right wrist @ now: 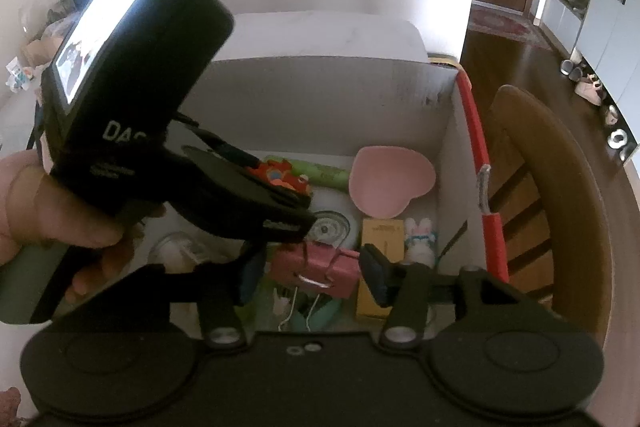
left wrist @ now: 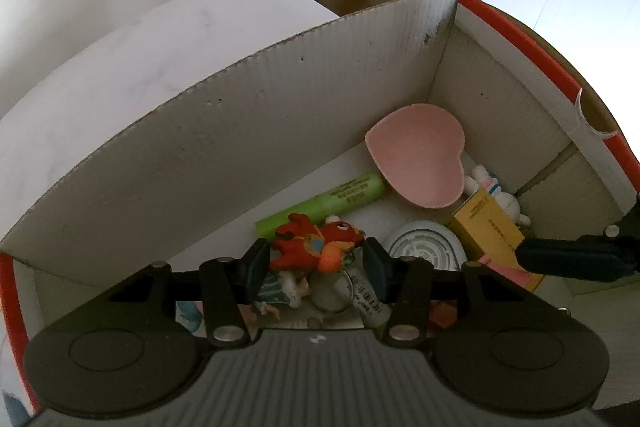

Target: Organize rigid objects

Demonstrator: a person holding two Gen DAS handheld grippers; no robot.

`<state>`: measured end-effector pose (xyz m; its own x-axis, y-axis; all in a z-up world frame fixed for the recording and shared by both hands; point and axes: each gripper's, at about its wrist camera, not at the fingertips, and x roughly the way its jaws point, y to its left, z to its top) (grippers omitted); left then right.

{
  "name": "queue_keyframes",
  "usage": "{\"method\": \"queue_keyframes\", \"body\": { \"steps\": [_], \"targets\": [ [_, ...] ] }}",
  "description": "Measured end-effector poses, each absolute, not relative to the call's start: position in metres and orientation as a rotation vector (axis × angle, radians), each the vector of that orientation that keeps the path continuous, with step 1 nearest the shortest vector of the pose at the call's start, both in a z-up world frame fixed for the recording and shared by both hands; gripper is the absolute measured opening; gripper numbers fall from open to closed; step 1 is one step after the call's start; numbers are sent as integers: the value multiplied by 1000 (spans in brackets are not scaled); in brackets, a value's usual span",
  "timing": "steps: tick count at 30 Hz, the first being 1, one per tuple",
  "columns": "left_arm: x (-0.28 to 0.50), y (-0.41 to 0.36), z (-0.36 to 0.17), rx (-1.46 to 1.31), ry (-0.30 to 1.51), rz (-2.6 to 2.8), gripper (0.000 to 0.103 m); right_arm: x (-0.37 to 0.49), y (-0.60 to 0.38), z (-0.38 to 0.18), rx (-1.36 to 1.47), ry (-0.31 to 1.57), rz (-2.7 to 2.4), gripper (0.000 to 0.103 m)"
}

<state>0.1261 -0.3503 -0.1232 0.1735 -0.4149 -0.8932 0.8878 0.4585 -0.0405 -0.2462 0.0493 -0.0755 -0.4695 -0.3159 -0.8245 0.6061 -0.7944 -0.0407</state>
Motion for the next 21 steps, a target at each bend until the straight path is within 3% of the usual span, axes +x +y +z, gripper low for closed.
{"method": "queue_keyframes", "body": {
  "steps": [5,21],
  "targets": [
    [124,-343,-115,547,996,-983,63,-242,50,-71,1149,450,-2263,62],
    [124,-282,-71,361,954,-1017,64,-207,49,-34,1041,403,-2285,82]
  ]
}}
